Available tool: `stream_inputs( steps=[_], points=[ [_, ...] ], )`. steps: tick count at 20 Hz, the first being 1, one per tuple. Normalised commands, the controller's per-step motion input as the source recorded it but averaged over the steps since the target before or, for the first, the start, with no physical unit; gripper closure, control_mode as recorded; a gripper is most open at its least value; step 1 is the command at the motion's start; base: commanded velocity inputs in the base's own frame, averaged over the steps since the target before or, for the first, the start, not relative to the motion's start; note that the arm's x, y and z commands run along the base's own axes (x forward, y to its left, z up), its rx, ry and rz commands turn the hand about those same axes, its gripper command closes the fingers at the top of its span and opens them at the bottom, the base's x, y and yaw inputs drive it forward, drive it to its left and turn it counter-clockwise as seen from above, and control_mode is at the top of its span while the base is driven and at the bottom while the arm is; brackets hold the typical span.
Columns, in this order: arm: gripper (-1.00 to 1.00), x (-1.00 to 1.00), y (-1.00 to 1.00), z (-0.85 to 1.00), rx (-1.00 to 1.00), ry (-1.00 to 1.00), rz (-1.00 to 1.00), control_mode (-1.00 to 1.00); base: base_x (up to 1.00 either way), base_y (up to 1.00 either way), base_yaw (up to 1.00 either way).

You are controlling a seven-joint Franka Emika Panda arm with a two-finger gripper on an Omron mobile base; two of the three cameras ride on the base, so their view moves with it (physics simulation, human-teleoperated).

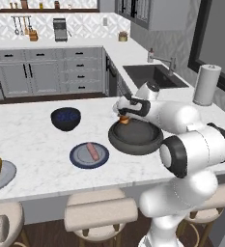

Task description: Place one bun and one sausage from the bowl on each plate.

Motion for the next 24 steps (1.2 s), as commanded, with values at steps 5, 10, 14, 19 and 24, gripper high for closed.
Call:
stream_inputs(
  steps=[5, 10, 14, 19, 24],
  points=[
    [1.0, -0.98, 1.0, 0.0, -0.17, -0.01, 0.18, -1.0, 0.0, 0.0, 0.0],
    [1.0, -0.64, 1.0, 0.28, -0.33, 0.0, 0.29, -1.0, 0.0, 0.0, 0.0],
    [1.0, -0.04, 0.89, -0.03, -0.37, 0.1, 0.09, -1.0, 0.0, 0.0, 0.0],
    [1.0, -0.27, 0.5, -0.33, -0.16, 0.09, 0.05, -1.0, 0.0, 0.0, 0.0],
    [1.0, -0.01, 0.14, -0.41, -0.04, 0.11, 0.02, -1.0, 0.0, 0.0, 0.0]
  ],
)
